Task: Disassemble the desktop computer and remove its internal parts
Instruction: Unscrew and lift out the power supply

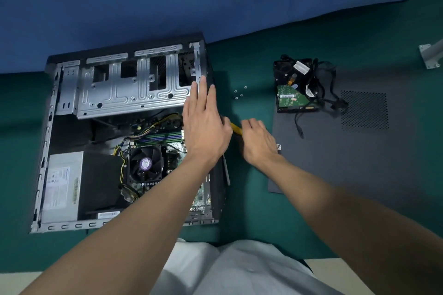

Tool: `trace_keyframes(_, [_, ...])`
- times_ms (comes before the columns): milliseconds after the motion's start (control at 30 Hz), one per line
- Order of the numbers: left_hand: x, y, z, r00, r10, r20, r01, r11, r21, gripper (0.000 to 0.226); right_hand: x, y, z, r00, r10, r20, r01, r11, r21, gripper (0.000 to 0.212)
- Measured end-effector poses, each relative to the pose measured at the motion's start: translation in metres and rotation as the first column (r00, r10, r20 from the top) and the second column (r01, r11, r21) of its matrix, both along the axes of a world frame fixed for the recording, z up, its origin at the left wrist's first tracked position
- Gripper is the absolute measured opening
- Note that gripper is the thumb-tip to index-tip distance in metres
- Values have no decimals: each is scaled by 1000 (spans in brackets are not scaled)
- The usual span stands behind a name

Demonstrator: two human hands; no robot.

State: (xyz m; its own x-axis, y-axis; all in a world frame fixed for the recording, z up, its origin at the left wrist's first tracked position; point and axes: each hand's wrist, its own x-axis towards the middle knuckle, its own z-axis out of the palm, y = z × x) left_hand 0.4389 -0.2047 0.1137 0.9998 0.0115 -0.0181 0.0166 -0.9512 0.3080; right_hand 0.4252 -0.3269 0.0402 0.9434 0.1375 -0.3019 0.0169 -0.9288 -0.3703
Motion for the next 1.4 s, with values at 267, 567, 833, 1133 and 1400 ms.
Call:
trace_keyframes(267, [-2, 6, -5, 997, -68, -33, 69, 997, 32, 89, 28, 7, -4, 994, 44, -99, -56, 991, -118, 27])
trace_keyframes(567, [-18, 18, 1, 995, -100, -23, 89, 954, -286, 59, 43, 11, 50, 981, -127, -143, 155, 966, 206, 26])
trace_keyframes(833, [-83, 55, 12, 937, -349, -25, 342, 928, -147, 53, 22, 27, 123, 959, -166, -228, 264, 816, 514, 47])
trace_keyframes(1133, [-148, 173, 13, 948, -318, -6, 318, 947, -45, 42, -55, 109, 147, 712, -382, -589, 659, 73, 749, 12])
trace_keyframes(1400, [-186, 281, 19, 976, -191, 108, 197, 979, -48, 22, -142, 220, 143, 696, -237, -678, 668, -134, 732, 17])
